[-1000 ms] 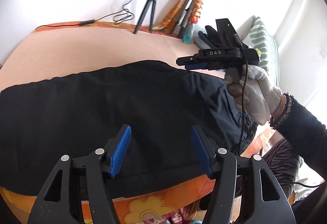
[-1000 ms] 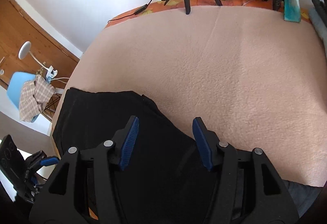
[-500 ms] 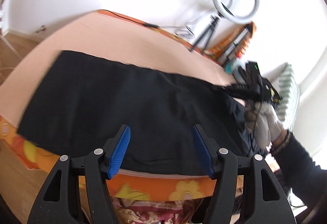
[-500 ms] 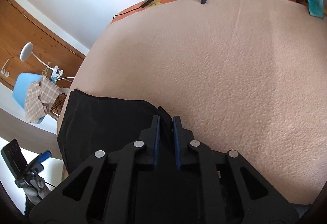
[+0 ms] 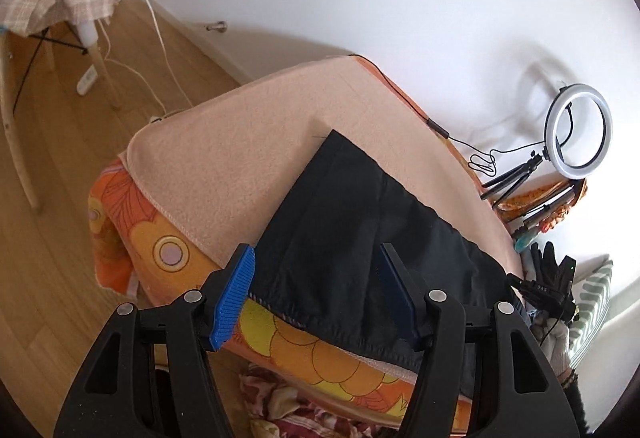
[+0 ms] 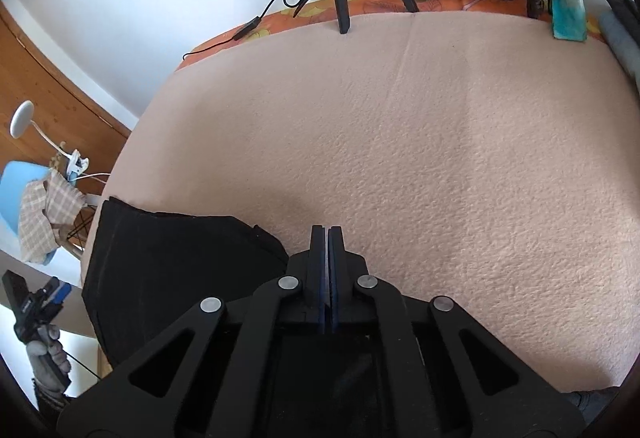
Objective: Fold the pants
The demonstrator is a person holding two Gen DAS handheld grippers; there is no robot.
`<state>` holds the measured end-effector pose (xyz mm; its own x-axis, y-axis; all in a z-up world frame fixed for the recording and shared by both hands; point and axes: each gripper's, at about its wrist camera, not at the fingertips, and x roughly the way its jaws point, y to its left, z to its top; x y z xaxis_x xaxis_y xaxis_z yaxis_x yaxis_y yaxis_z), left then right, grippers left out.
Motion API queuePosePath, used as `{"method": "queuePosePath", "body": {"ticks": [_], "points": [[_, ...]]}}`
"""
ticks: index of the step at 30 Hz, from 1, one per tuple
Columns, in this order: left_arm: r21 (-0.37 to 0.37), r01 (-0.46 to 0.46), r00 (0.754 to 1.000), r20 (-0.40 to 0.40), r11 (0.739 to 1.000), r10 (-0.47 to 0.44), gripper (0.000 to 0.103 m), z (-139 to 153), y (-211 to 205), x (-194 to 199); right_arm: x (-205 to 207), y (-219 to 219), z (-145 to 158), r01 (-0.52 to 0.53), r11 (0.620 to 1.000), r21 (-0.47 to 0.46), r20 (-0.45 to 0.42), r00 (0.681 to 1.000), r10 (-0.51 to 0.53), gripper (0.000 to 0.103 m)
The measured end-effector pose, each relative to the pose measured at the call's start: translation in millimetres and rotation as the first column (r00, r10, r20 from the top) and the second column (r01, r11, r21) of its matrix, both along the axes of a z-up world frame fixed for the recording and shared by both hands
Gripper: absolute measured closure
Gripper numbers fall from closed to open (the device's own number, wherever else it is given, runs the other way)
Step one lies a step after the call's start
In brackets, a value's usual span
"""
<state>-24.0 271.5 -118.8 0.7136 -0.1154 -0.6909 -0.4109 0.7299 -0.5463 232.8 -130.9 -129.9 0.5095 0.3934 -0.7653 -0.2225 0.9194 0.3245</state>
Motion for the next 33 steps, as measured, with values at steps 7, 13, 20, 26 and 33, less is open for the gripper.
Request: {"method": "queuePosePath", "body": {"ticks": [7, 13, 20, 26, 33], "points": [[0.015, -0.01, 0.999, -0.045, 1.0, 0.011, 0.041, -11, 7, -4, -18, 29, 19, -0.105, 0.994, -0.03, 0.063, 0.992, 0.107, 0.101], [-0.001, 0.044, 0.998, -0.052, 0.999, -0.044, 0.041, -23, 7, 11, -34, 40, 28, -0.14, 0.99, 0.018, 0.06, 0.988, 0.139, 0.1], [0.096, 0.082, 0.995, -0.073, 0.992, -0.075, 0.041, -23, -3, 20, -61, 47, 44, -0.172, 0.984, 0.04, 0.105, 0.98, 0.167, 0.1], [0.196, 0.11, 0.991, -0.097, 0.974, -0.093, 0.041, -23, -21, 19, -68, 47, 43, -0.18, 0.982, 0.064, 0.089, 0.981, 0.174, 0.1], [0.249, 0.123, 0.99, -0.1, 0.961, -0.101, 0.069, -22, -31, 20, -66, 55, 49, -0.181, 0.98, 0.082, 0.102, 0.98, 0.172, 0.1]]}}
